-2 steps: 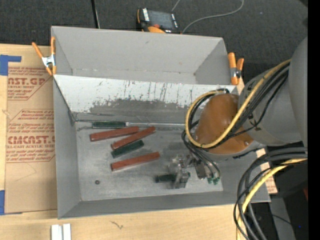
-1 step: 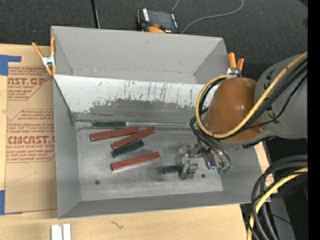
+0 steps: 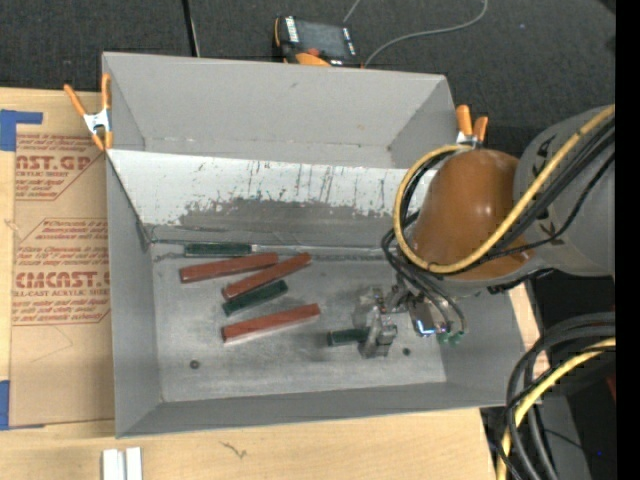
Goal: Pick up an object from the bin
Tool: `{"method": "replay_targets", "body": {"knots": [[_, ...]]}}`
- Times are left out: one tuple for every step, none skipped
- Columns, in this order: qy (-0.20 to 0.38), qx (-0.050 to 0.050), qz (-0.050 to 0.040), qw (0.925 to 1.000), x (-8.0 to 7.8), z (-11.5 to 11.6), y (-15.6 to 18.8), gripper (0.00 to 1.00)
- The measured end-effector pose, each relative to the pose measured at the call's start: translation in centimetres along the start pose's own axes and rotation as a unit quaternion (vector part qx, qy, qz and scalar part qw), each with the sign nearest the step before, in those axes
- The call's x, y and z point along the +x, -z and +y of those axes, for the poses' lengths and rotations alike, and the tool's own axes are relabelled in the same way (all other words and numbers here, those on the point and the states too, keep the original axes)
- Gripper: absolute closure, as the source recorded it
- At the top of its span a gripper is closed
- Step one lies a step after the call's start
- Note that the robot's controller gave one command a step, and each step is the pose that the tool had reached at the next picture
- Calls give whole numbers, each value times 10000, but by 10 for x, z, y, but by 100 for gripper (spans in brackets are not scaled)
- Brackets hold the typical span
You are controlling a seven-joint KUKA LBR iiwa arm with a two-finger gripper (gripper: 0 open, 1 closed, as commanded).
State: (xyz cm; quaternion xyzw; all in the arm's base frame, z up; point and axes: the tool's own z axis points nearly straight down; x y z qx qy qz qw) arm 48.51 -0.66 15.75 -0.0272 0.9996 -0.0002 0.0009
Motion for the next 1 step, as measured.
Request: {"method": "replay_targets", "body": {"knots": [[-1,0,2,10000,0,0,8,100]]}}
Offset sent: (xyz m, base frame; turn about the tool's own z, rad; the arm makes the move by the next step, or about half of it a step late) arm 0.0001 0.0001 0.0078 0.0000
